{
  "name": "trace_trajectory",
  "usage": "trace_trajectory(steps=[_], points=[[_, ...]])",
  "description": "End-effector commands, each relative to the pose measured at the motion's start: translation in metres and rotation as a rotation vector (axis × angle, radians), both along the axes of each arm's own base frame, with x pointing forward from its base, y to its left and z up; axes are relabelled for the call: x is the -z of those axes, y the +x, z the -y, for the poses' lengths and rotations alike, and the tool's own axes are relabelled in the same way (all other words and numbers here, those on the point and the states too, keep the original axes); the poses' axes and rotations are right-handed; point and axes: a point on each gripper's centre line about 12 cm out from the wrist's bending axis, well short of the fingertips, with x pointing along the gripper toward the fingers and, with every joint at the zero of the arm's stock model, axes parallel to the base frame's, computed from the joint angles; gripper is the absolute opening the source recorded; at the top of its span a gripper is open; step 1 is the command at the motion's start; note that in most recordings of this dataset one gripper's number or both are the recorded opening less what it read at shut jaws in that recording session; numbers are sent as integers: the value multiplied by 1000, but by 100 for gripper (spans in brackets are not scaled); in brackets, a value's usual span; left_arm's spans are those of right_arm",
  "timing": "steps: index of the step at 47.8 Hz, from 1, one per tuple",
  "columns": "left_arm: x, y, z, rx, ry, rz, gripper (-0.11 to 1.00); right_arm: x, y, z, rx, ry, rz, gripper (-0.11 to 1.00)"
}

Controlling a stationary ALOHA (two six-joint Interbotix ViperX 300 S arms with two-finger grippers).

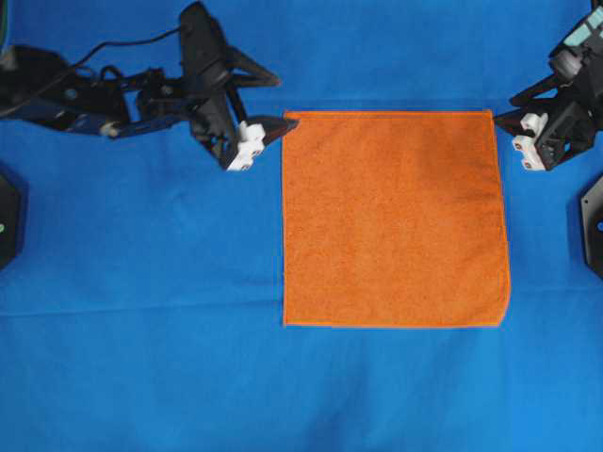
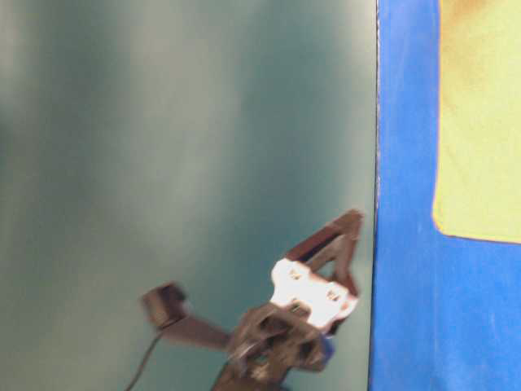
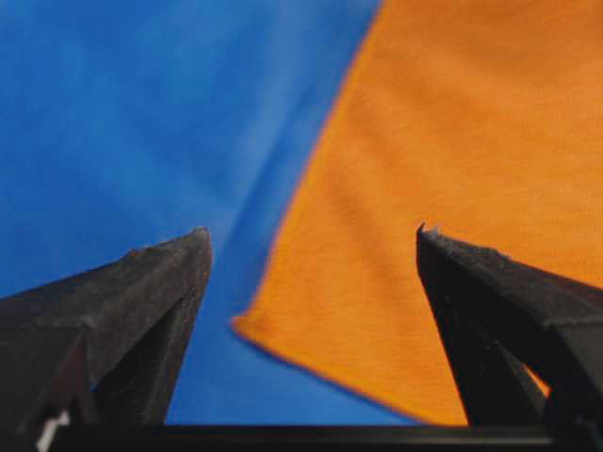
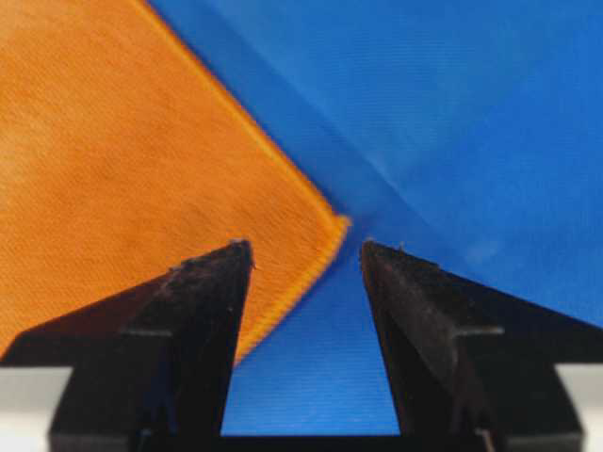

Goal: Fold the orange towel.
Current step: 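Move both grippers to the towel's top-left and top-right corners, then pinch the top corners of the orange towel with both grippers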

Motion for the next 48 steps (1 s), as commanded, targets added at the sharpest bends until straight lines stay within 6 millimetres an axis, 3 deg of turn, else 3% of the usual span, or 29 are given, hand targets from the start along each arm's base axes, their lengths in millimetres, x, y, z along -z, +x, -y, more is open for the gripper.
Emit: trace_trajectory(steps=[1,12,27,32,35,37,43,48], points=[[3,8,-12,-22,4,10,84,5,3,5,11,-12,14,55],[39,19,-21,-33,-18,-51,83,27,9,11,10,-2,0,55],[55,23,-22,-29,-27,-83,78,43,17,17,5,3,-11,51],[60,23,-20,-21,-23,-101,60,43,18,17,3,-2,-4,29],[62,23,-18,-11,-19,-109,40,44,17,17,5,0,-8,9],[63,23,-17,-9,-20,-115,29,44,16,16,6,3,-9,2],[65,22,-16,-7,-25,-128,3,44,17,13,-1,5,-2,1],[65,22,-16,-7,-28,-137,1,43,18,14,1,4,3,1]])
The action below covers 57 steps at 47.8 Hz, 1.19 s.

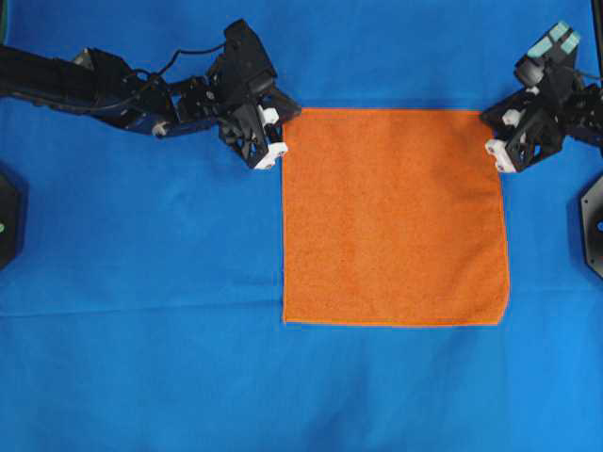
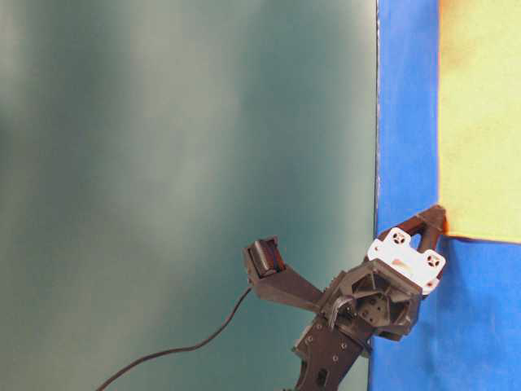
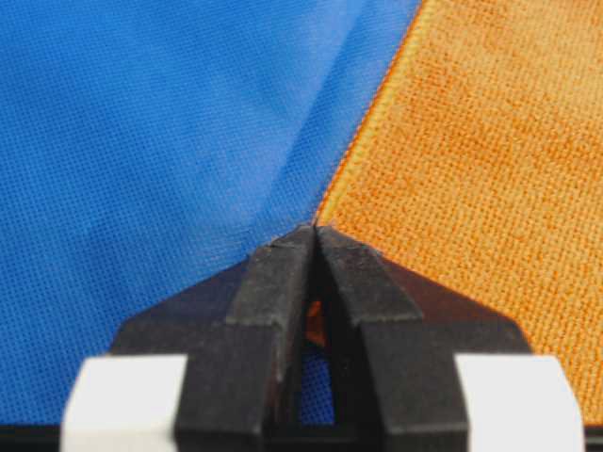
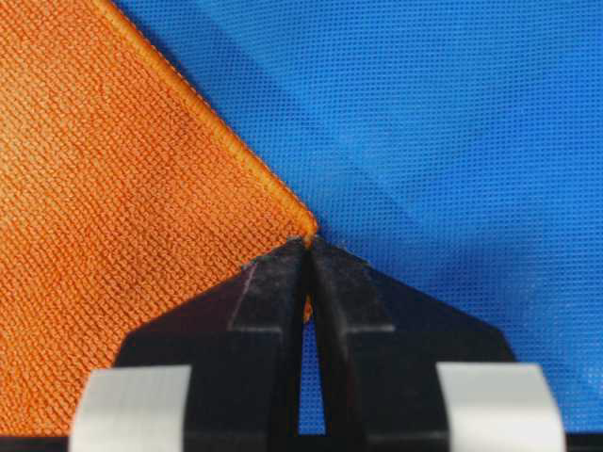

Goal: Fold the orange towel.
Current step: 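Pinch the top corners of the orange towel with both grippers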

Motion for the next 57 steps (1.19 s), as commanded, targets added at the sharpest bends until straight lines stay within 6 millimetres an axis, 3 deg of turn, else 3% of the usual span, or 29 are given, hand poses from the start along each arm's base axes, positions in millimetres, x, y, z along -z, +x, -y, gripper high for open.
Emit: trace_trajectory(steps=[1,10,22,38,48,57], points=[[-6,3,0,8,6,6,1,-3,2,1,1,-9,16,1],[-12,3,1,9,8,7,1,-8,3,2,2,-20,31,1],[-44,2,1,12,22,44,1,-29,0,-1,4,-48,73,1],[-53,7,1,23,36,54,1,-39,-8,-7,17,-38,77,1],[-62,8,16,60,26,22,1,-40,-5,-14,-3,-11,70,1],[-72,10,45,127,16,-3,1,-51,-2,-36,-49,55,59,1]])
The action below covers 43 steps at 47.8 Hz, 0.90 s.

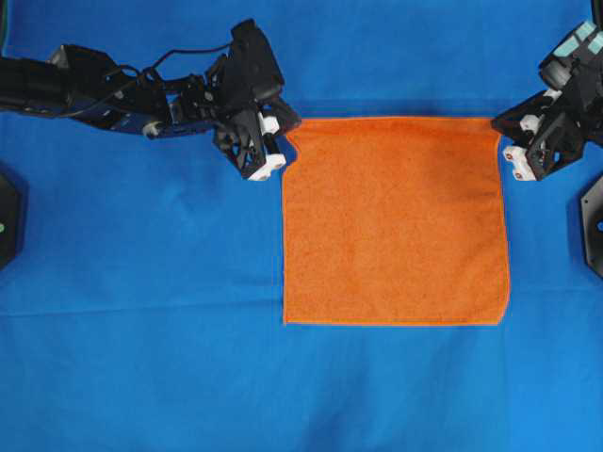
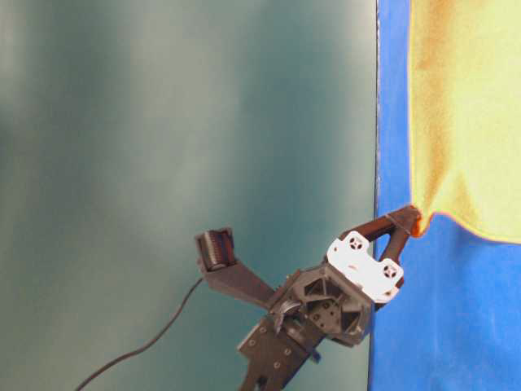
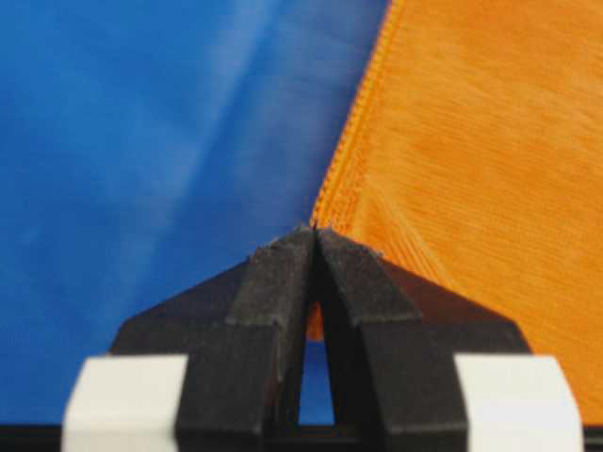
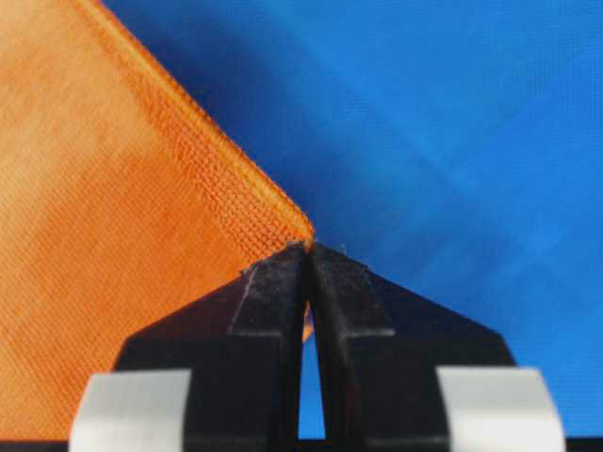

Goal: Fold the orange towel.
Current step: 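Pinch the top corners of the orange towel with both grippers, then pull both held corners down toward the bottom edge, folding in half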

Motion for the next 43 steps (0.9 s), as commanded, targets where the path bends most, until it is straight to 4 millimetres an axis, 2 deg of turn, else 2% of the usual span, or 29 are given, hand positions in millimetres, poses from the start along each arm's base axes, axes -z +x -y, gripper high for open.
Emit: trace_trajectory(steps=[1,11,19,30,43], points=[[-22,5,16,45,12,32,1,-13,5,-10,-36,14,15,1],[-30,2,56,126,-24,-40,1,-36,10,-51,-144,104,48,1],[-29,5,97,219,-34,-52,1,-43,9,-82,-224,185,62,1],[-26,3,152,319,-75,-64,1,-34,8,-119,-341,270,6,1],[-23,1,187,367,-117,-70,1,-16,9,-151,-420,337,-95,1]])
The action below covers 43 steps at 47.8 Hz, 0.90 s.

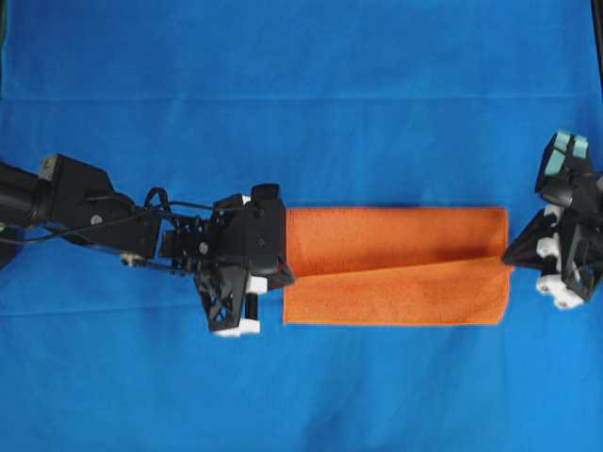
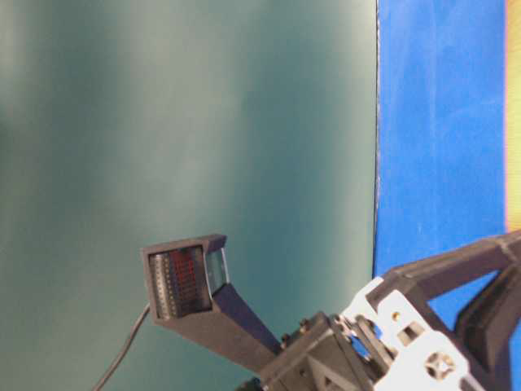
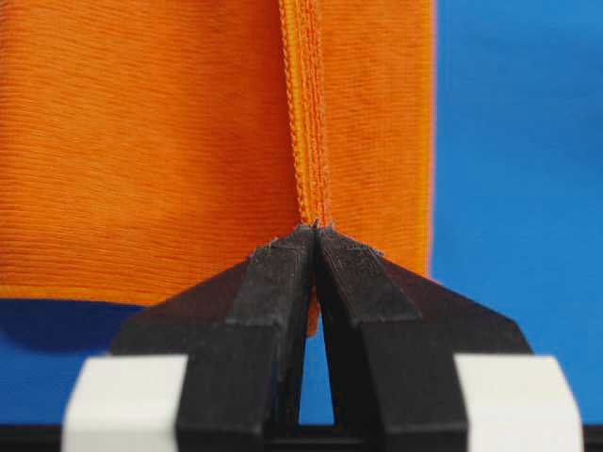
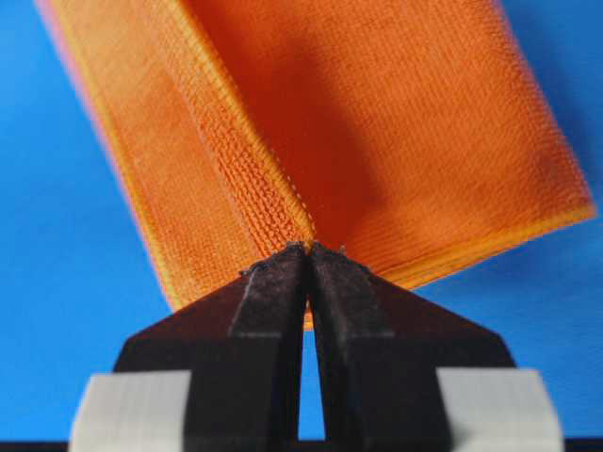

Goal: Fold the orange towel.
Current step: 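Pull both held corners down toward the bottom edge, folding in half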

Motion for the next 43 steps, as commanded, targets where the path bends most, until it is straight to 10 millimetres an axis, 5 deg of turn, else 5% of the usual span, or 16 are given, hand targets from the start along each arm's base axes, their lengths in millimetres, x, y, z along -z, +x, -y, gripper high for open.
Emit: trace_trajectory(steps=[1,12,39,43], points=[[-8,3,13,26,-8,27,1,-2,6,-11,-32,16,7,1],[-2,4,28,61,-8,14,1,5,14,-32,-78,50,3,1],[5,9,18,36,-7,24,1,9,22,-40,-85,49,-26,2],[5,9,18,36,-7,25,10,7,23,-42,-96,52,-18,5]])
